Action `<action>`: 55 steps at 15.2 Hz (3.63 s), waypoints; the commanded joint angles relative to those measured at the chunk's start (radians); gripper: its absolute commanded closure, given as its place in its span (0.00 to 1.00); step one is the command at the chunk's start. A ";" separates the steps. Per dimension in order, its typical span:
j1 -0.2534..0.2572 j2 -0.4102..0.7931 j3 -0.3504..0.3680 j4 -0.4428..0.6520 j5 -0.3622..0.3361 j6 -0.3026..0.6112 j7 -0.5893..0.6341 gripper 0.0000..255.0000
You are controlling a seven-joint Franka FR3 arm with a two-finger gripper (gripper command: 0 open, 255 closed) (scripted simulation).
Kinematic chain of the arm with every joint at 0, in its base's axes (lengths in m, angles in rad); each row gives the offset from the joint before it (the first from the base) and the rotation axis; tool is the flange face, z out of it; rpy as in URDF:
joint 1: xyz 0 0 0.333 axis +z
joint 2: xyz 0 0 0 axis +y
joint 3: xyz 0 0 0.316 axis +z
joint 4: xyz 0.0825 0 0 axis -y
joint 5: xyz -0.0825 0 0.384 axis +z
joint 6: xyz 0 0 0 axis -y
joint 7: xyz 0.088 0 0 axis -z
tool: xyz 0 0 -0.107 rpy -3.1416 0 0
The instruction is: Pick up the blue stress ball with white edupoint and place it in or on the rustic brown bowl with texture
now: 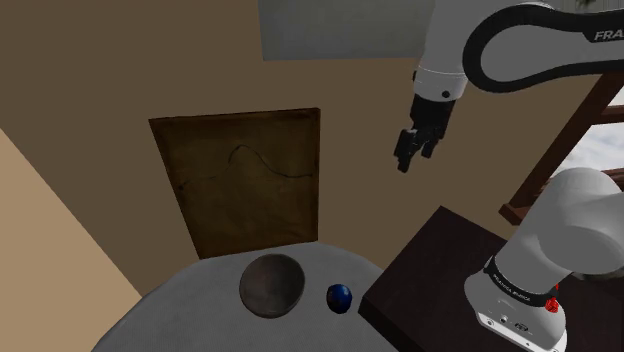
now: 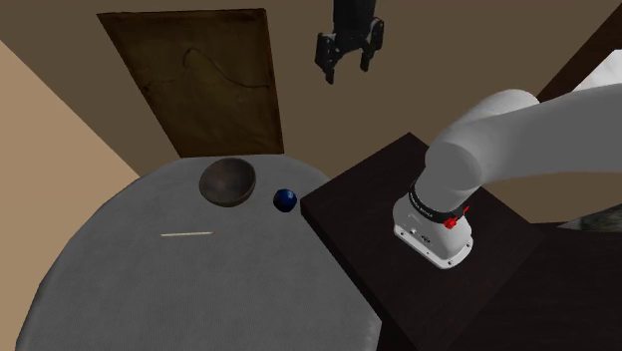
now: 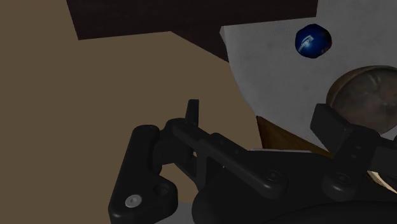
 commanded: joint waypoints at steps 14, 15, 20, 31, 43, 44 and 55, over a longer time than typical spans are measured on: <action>0.025 0.369 0.415 -0.146 0.039 0.530 0.408 0.00; 0.011 0.414 0.448 -0.141 0.019 0.566 0.448 0.00; -0.123 0.678 0.632 -0.083 -0.226 0.718 0.741 0.00; 0.067 1.302 0.449 0.213 -1.004 0.674 1.460 0.00; 0.104 1.387 0.372 0.238 -1.109 0.714 1.527 0.00; 0.104 1.387 0.372 0.238 -1.109 0.714 1.527 0.00; 0.103 1.386 0.373 0.237 -1.109 0.714 1.526 1.00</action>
